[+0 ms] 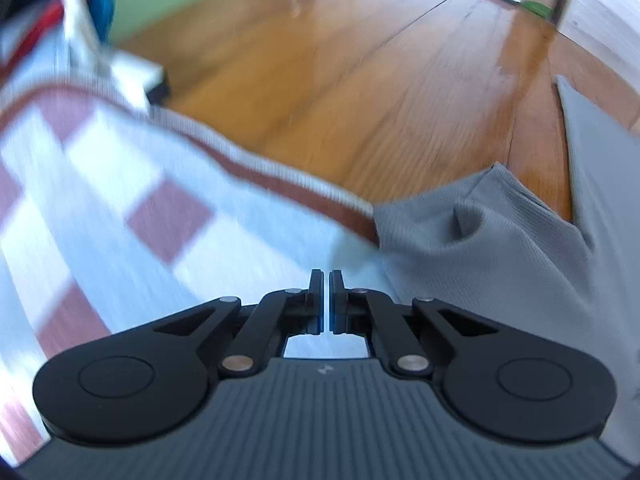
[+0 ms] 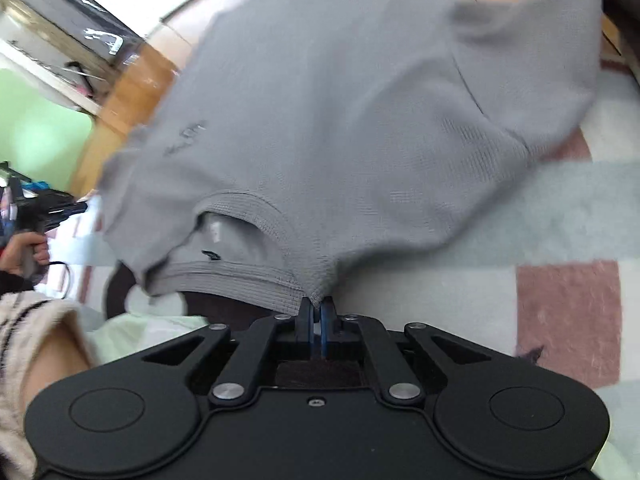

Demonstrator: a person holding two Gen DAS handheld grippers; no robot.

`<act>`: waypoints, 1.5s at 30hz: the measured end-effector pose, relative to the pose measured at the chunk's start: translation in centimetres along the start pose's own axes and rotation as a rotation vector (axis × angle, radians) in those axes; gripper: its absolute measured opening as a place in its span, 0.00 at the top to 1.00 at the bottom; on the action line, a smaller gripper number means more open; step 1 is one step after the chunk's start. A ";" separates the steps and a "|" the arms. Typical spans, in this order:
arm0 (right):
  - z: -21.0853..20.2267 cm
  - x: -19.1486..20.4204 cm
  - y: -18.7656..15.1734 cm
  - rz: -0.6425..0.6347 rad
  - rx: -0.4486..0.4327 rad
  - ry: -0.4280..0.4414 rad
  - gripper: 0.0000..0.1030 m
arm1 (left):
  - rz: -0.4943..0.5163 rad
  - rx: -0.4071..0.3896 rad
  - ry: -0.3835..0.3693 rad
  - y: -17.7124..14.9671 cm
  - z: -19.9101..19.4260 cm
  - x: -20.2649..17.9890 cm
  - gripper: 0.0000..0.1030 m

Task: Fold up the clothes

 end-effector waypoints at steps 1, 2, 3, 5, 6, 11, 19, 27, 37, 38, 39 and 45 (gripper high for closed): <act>0.3 0.7 -0.4 -0.036 0.011 -0.001 0.96 | -0.030 0.003 -0.045 -0.1 0.0 -0.1 0.94; 0.7 1.4 -0.8 -0.096 0.022 -0.027 0.95 | -0.043 -0.003 -0.079 0.0 -0.1 -0.4 0.93; 1.1 2.3 -1.1 -0.164 0.033 -0.073 0.91 | -0.057 -0.010 -0.113 0.1 -0.1 -0.6 0.85; 1.7 3.0 -1.2 -0.215 0.034 -0.112 0.91 | -0.050 -0.039 -0.153 0.4 -0.4 -1.3 0.57; 1.6 2.8 -0.8 -0.174 0.031 -0.092 0.83 | -0.035 -0.058 -0.164 0.6 -0.5 -1.8 0.43; -0.8 -0.5 1.3 0.046 -0.032 -0.003 0.54 | 0.034 -0.075 -0.233 0.6 0.9 -4.2 0.21; -1.2 -4.1 3.4 0.269 -0.161 0.004 0.14 | 0.429 -0.125 -0.041 0.3 1.0 -9.0 0.96; 0.2 -3.1 3.8 0.210 -0.162 -0.028 0.12 | 0.299 -0.062 0.120 -0.4 1.4 -5.4 0.89; -0.8 -3.4 4.6 0.153 -0.156 -0.082 0.12 | 0.285 -0.127 0.002 2.1 -8.0 -10.0 0.39; -1.2 -3.4 5.0 0.142 -0.165 -0.113 0.13 | 0.278 -0.121 -0.078 2.2 -8.9 -11.5 0.39; -2.1 -3.4 5.7 0.122 -0.205 -0.130 0.13 | 0.281 -0.113 -0.153 2.2 -9.8 -13.2 0.39; -5.4 -5.3 10.6 0.146 -0.344 -0.177 0.13 | 0.580 -0.033 -0.481 -3.8 -12.6 -30.1 0.37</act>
Point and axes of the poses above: each gripper's, at about its wrist camera, not at the fingertips, and z roughly the way its jaws point, x to its left, y to its top, the point moved 6 cm from there along z, roughly the way its jaws point, and after that the axes turned 12 degrees about z, right-handed, at the moved point
